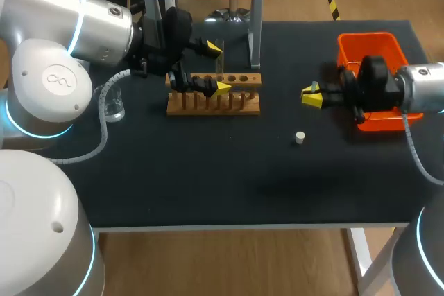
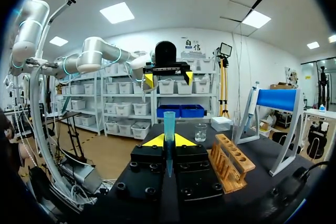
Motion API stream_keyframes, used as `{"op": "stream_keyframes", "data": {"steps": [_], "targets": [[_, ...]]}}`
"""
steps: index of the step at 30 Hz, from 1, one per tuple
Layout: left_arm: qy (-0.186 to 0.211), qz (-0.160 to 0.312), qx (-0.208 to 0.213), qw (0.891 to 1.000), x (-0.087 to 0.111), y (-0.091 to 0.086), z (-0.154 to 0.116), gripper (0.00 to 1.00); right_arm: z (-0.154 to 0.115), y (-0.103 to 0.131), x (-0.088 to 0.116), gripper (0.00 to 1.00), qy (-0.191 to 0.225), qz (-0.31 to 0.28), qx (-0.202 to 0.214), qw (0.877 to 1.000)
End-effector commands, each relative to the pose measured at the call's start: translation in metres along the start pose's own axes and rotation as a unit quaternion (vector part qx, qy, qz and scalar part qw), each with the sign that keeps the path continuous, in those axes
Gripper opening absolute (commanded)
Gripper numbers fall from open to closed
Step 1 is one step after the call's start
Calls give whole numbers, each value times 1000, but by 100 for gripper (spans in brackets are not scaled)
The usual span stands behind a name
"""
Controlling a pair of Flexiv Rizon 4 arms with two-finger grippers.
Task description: Invert the test tube, pick up the pipette, mount the tip to pipette, aspirate from beaker and dispense into the tube, eject the tip, return the pipette, and cap with the stopper.
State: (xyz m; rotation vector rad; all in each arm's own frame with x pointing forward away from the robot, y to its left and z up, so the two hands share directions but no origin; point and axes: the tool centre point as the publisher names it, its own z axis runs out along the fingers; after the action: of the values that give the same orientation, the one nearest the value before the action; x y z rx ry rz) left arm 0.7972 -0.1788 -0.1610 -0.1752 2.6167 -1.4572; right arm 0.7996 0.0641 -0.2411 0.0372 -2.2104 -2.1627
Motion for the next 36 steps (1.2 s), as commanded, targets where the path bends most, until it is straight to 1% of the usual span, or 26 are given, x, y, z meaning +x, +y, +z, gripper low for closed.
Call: {"op": "stream_keyframes", "data": {"steps": [1, 8, 9, 12, 15, 17, 18, 20, 22, 24, 28, 29, 31, 36], "targets": [[2, 0, 0, 1000, -1, 0, -1, 100, -1, 1, 1, 0, -1, 0, 1, 1000], [2, 0, 0, 1000, -1, 0, -1, 100, -1, 1, 1, 0, -1, 0, 1, 1000], [-15, -8, 10, 1000, -6, 5, -8, 100, -1, 1, 1, 0, -1, 0, 1, 1000], [-62, -25, 16, 998, -22, 21, -28, 100, -1, 1, 1, 0, -1, 0, 1, 1000], [-104, -38, 24, 994, -41, 31, -46, 100, -1, 1, 1, 0, -1, 0, 1, 1000], [-138, -53, 33, 988, -55, 37, -57, 100, -1, 1, 1, 0, -1, 0, 1, 1000], [-148, -54, 38, 987, -62, 38, -62, 100, -1, 1, 1, 0, -1, 0, 1, 1000], [-184, -73, 33, 980, -78, 41, -70, 100, -1, 1, 1, 0, -1, 0, 1, 1000], [-199, -71, 30, 977, -89, 40, -75, 100, -1, 1, 1, 0, -1, 0, 1, 1000], [-219, -82, 33, 972, -103, 40, -79, 100, -1, 1, 1, 0, -1, 0, 1, 1000], [-265, -99, 30, 959, -130, 42, -84, 100, -1, 1, 1, 0, -1, 0, 1, 1000], [-280, -103, 22, 954, -136, 43, -84, 100, -1, 1, 1, 0, -1, 0, 1, 1000], [-302, -111, 29, 946, -148, 43, -86, 100, -1, 1, 1, 0, -1, 0, 1, 1000], [-370, -139, 34, 918, -174, 49, -83, 100, -1, 1, 1, 0, -1, 0, 1, 1000]]}}
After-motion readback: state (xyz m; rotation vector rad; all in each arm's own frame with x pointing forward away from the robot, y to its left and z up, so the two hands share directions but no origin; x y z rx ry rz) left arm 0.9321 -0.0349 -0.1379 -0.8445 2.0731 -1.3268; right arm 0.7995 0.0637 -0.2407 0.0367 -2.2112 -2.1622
